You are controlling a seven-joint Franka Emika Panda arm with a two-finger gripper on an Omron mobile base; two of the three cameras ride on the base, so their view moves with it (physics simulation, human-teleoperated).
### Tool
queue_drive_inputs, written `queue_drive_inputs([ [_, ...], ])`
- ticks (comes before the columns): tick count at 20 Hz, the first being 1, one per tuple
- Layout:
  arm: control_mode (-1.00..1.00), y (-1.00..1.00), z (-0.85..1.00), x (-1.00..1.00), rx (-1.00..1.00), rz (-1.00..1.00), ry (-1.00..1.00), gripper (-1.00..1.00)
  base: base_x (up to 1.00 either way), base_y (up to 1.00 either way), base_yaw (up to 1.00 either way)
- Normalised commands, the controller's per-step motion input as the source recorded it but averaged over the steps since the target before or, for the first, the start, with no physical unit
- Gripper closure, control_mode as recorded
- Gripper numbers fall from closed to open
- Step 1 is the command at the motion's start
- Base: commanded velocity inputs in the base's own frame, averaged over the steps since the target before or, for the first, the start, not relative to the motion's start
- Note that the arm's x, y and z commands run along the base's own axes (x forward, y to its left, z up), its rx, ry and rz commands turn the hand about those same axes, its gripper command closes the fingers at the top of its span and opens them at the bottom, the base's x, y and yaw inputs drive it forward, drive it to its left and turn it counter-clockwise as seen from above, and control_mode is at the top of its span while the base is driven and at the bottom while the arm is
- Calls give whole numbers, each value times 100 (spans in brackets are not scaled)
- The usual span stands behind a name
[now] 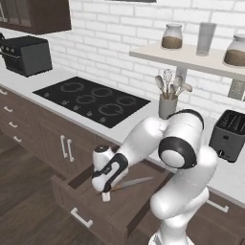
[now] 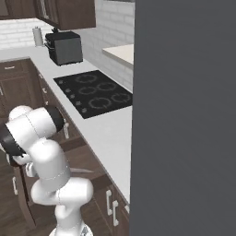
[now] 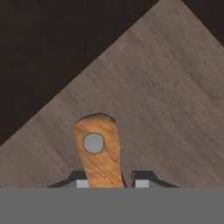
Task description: Pick up the knife from the drawer and place it on the cutting board. Then place the meat from the plate to the cutting board.
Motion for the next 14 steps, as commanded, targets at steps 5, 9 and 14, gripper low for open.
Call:
queue_drive_inputs([
  [5,-100,37,100,-29,14,-1,-8,100,0,0,0],
  [9,-100,28,100,4,9,-5,-12,100,0,0,0],
  [14,-100,19,100,2,2,-8,-7,100,0,0,0],
])
